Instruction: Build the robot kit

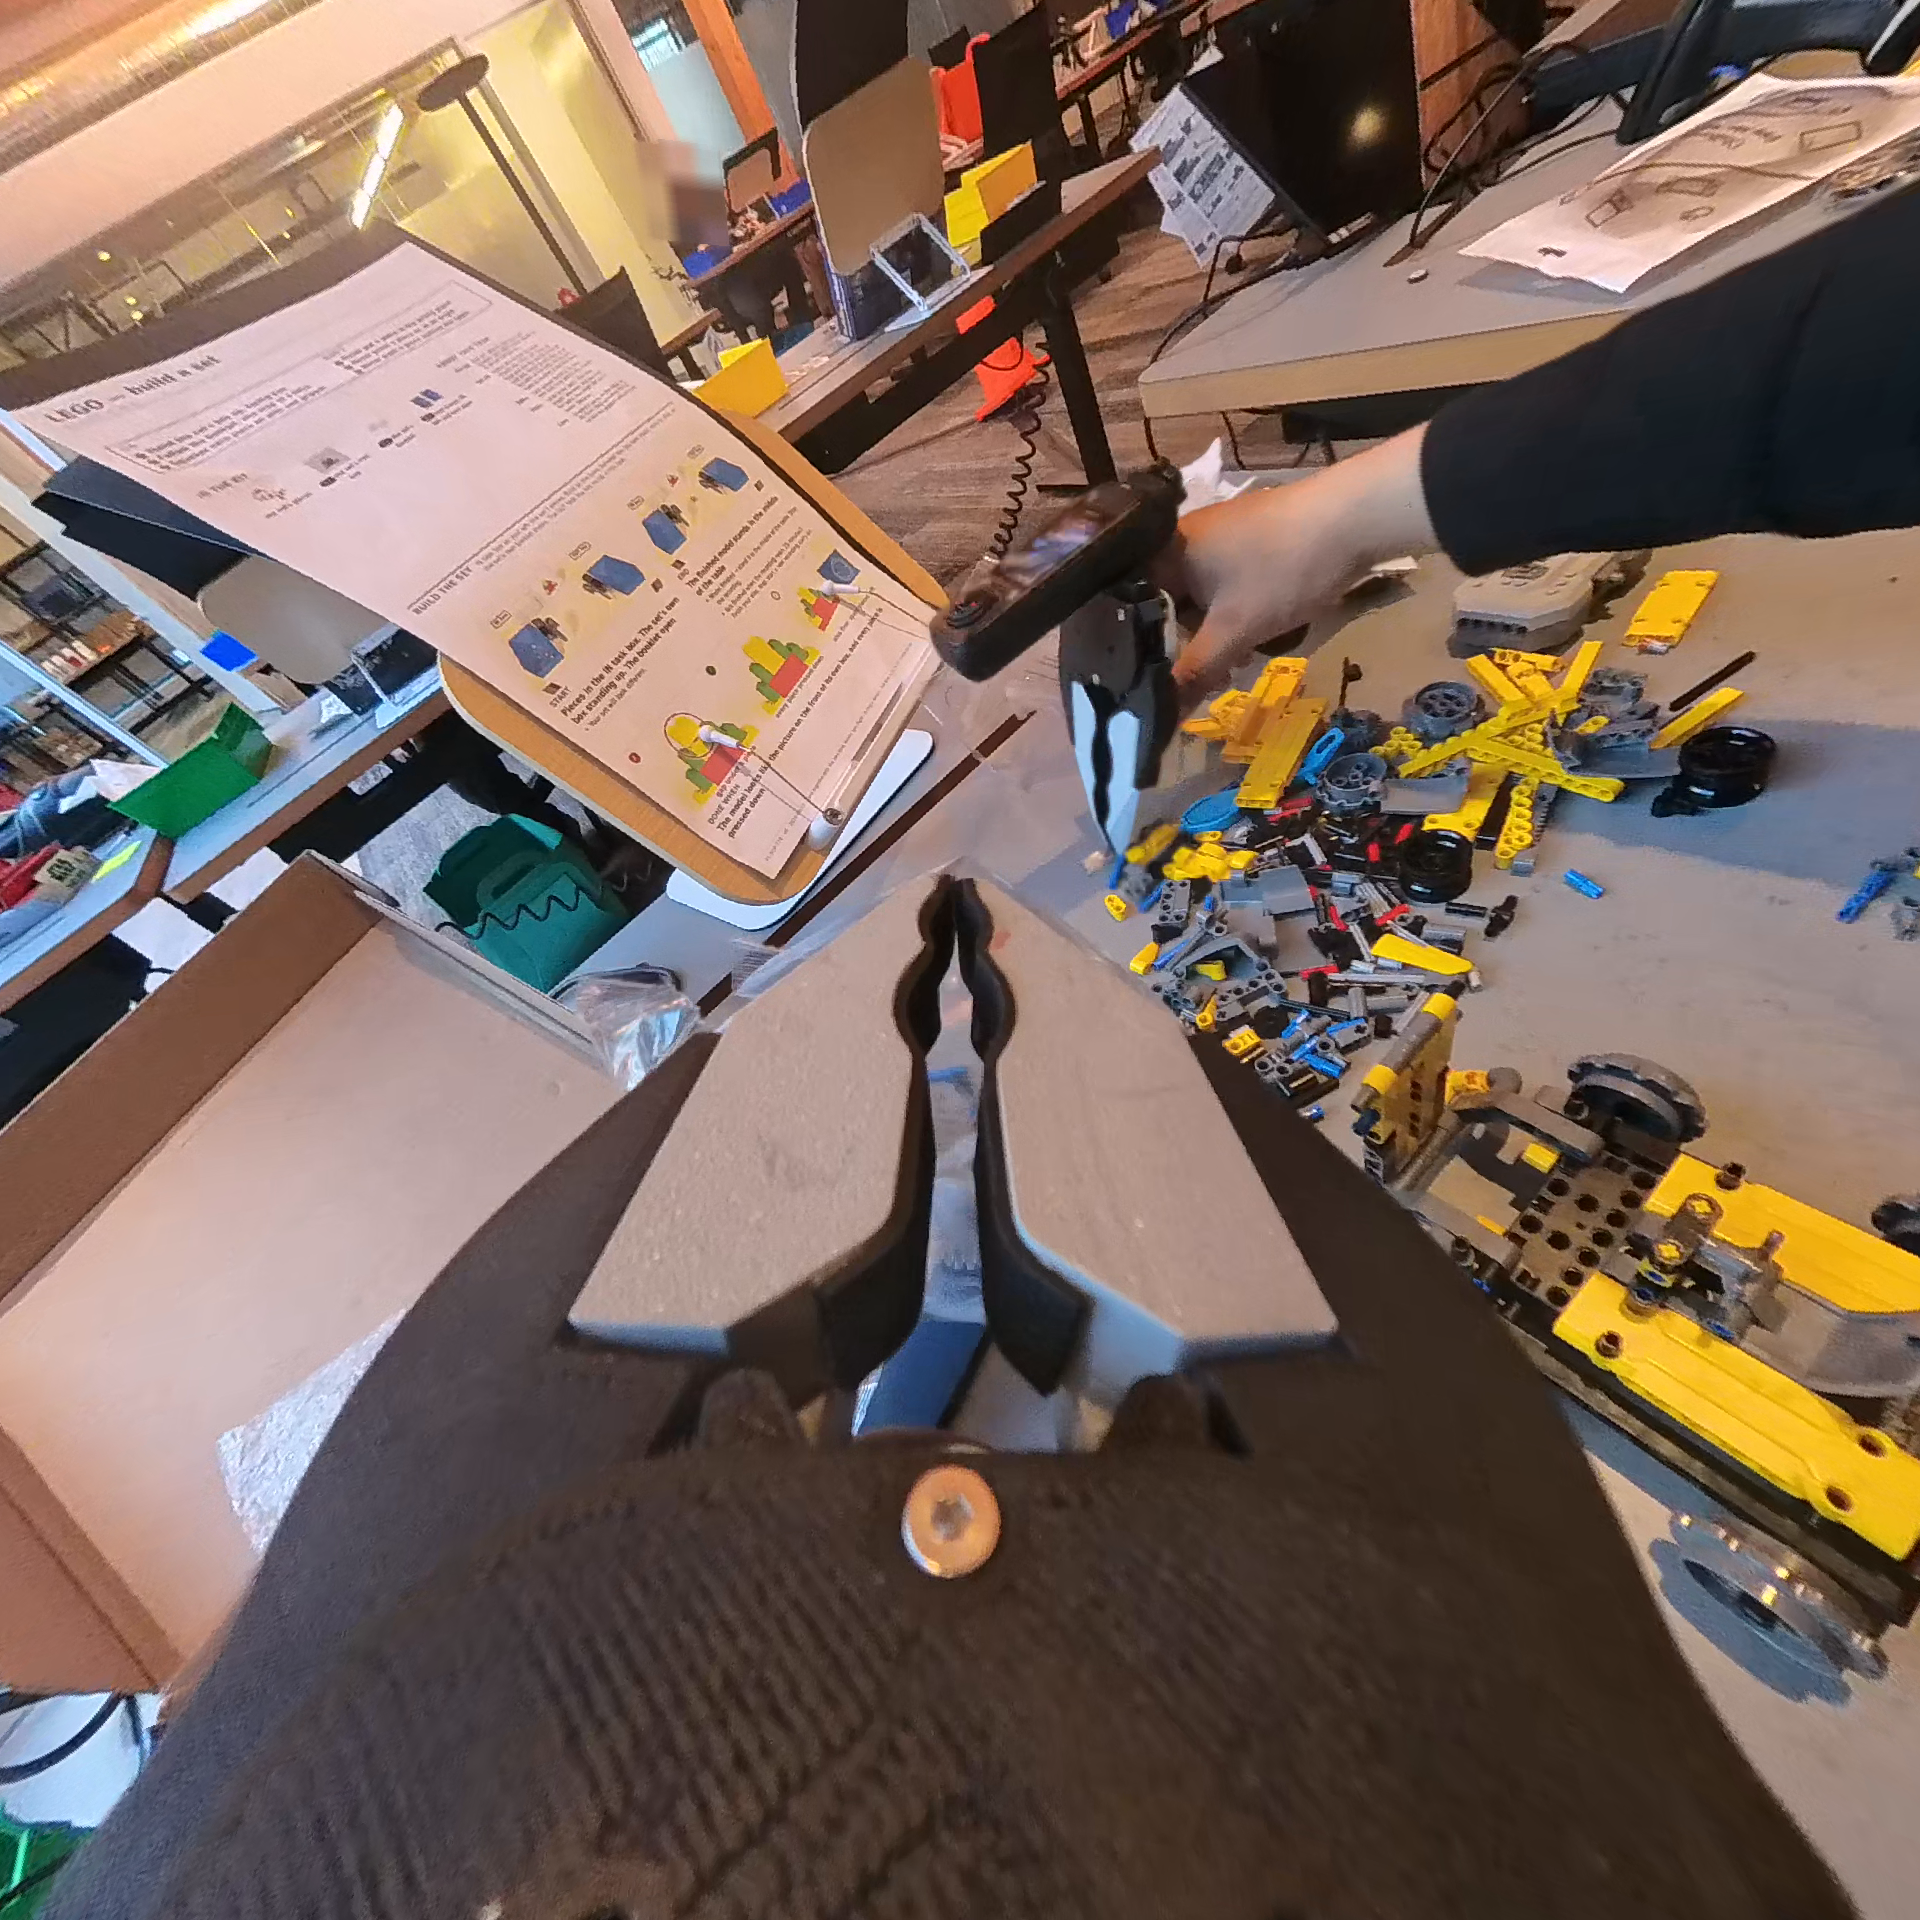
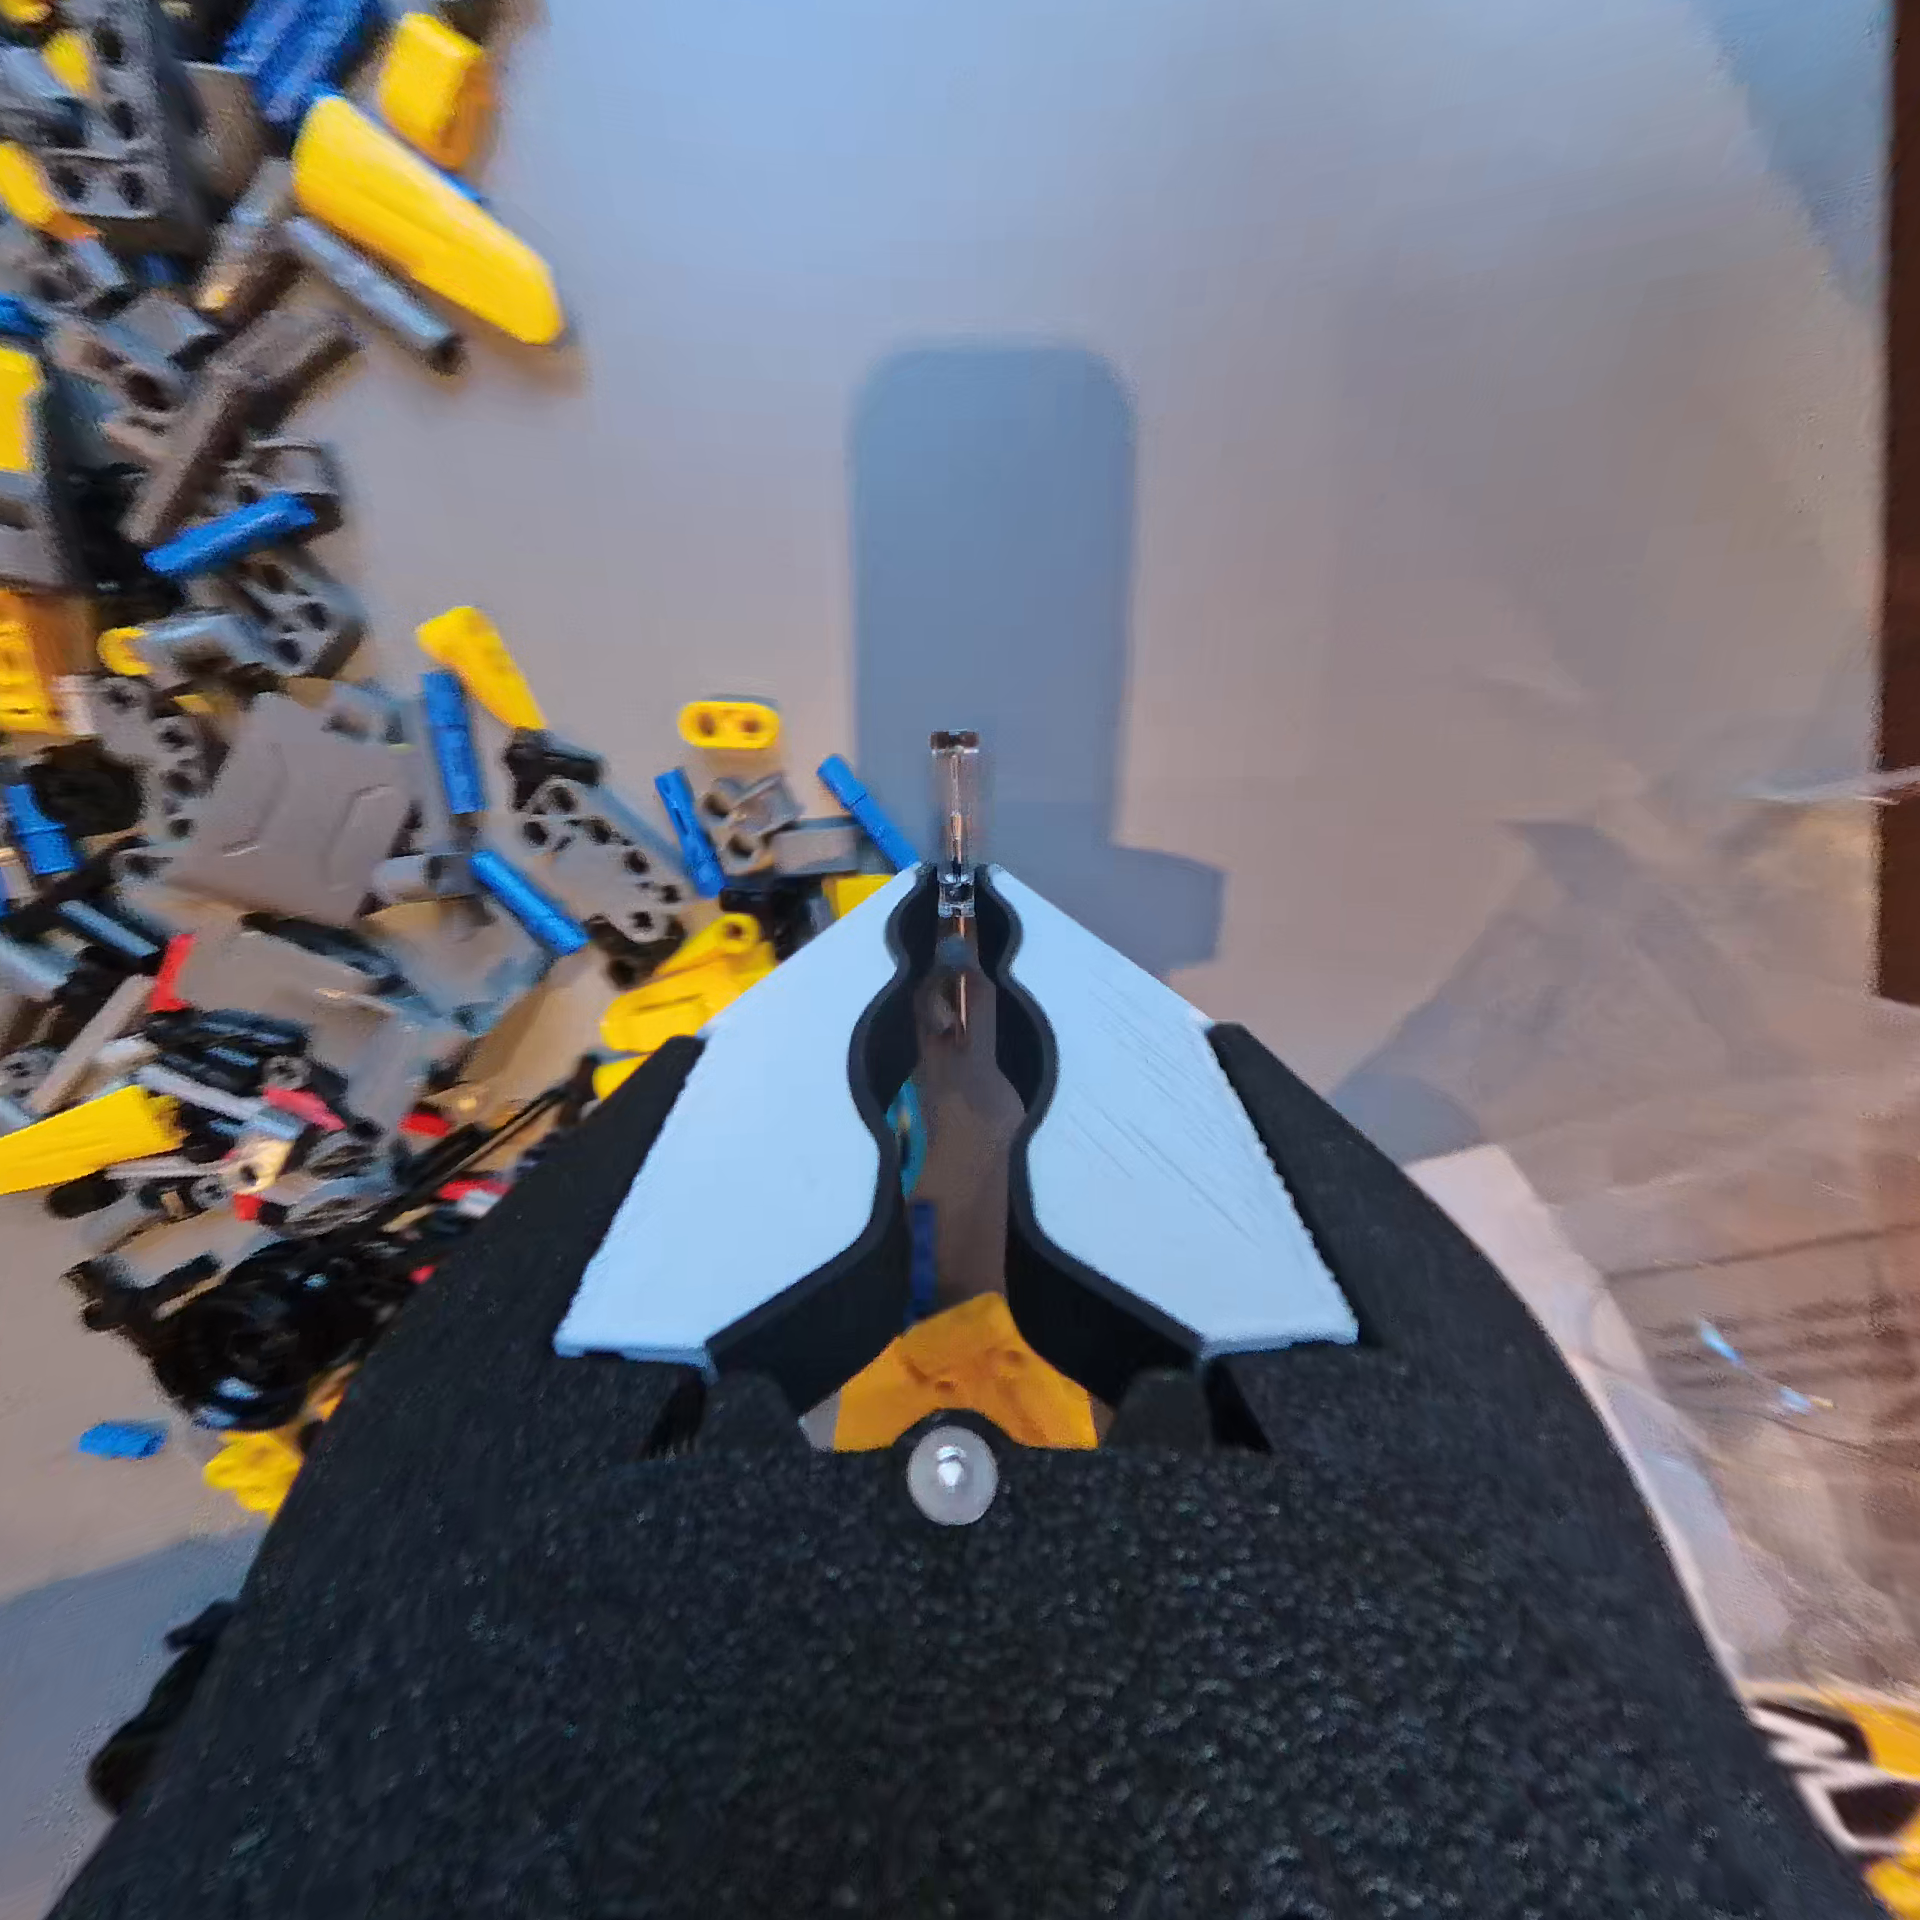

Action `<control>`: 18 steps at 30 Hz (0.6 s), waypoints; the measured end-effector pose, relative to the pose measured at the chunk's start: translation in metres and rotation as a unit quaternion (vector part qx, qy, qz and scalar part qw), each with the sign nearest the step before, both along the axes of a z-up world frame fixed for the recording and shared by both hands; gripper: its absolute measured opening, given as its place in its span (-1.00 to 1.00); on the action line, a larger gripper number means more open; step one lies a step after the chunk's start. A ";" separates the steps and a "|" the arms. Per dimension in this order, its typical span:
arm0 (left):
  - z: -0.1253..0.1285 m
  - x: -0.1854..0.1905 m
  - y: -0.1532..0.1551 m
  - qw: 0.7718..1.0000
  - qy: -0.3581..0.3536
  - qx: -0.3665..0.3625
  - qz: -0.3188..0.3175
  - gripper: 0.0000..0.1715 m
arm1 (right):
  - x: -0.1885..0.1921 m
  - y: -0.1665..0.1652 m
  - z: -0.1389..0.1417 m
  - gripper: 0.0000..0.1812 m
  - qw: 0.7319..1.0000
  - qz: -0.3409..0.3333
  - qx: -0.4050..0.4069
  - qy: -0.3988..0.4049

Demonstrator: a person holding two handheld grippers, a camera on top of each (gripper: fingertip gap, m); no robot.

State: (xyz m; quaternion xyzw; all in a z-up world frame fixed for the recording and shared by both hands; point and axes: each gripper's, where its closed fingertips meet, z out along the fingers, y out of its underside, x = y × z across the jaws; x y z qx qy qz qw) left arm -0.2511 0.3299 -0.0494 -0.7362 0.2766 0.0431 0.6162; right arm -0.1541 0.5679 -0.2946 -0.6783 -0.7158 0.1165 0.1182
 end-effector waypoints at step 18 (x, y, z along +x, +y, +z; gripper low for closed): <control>0.009 -0.017 -0.006 1.000 -0.005 0.013 0.020 -1.00 | -0.013 -0.055 0.019 -0.93 0.996 0.063 0.049 -0.029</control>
